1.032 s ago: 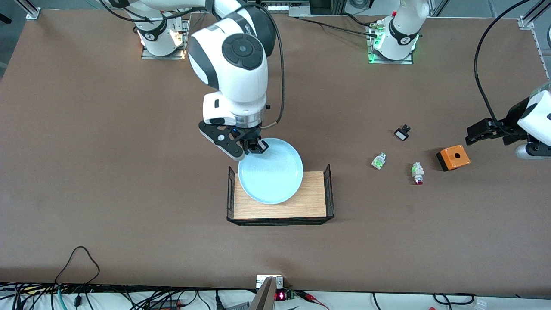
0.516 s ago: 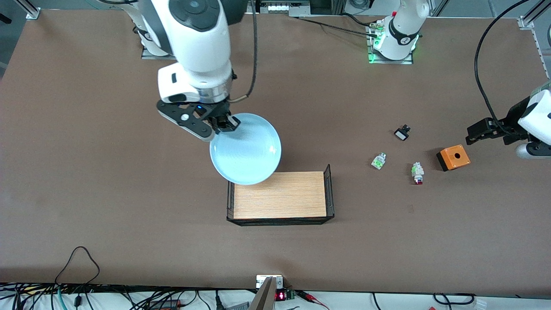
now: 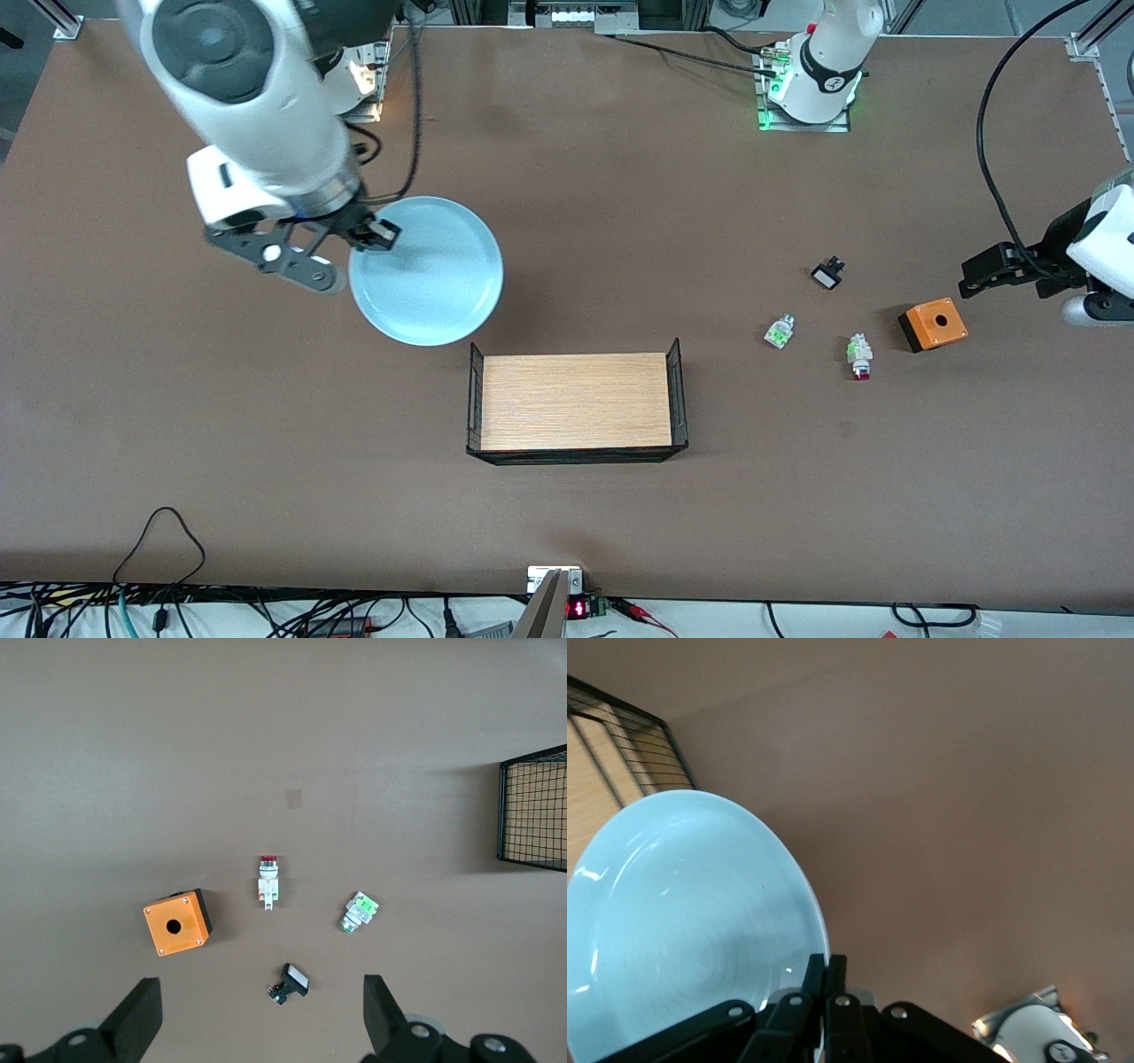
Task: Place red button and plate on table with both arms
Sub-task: 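Lift the blue plate out of the tray with the right gripper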
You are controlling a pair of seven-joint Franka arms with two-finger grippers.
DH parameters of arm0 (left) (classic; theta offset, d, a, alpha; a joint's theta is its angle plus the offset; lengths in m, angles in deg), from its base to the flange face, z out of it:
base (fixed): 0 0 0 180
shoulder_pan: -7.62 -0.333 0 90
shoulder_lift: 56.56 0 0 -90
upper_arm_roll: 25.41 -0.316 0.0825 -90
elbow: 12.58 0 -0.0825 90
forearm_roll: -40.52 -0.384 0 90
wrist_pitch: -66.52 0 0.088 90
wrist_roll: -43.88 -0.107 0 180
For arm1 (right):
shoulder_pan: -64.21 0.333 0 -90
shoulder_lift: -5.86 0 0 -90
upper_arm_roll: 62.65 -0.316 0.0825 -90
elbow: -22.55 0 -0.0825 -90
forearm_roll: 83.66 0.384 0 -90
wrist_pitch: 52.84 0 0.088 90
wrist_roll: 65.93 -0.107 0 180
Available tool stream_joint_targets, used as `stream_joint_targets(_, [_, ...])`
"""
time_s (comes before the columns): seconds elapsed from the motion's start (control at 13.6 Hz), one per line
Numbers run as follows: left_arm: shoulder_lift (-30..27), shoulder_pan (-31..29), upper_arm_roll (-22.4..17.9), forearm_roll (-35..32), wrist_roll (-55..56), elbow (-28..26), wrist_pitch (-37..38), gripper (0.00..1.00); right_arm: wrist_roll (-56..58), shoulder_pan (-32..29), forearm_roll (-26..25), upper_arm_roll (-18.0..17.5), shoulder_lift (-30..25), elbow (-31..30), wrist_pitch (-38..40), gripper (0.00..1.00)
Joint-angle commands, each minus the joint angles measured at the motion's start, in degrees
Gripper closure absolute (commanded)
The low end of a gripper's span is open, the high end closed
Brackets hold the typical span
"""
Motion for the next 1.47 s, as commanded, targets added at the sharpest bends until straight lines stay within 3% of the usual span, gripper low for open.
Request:
stream_joint_targets(0.0, [-0.2,-0.2,-0.1,1.4,0.0,0.7,1.4,0.00,6.9,-5.4,2.1,-0.6,-0.9,-0.2,4.7,0.98])
stream_joint_targets(0.81, [-0.1,-0.3,-0.3,1.3,0.1,0.7,2.3,0.00,25.2,-14.9,2.1,-0.3,-0.9,-0.3,5.8,0.98])
stream_joint_targets(1.11, [-0.1,-0.3,-0.3,1.3,0.2,0.7,3.1,0.00,38.1,-20.1,2.1,-0.3,0.0,-0.4,5.0,0.98])
stream_joint_targets(1.4, [0.0,-0.4,-0.3,0.9,0.1,0.6,4.2,0.00,41.4,-19.6,2.1,-0.2,0.7,-3.1,1.7,0.98])
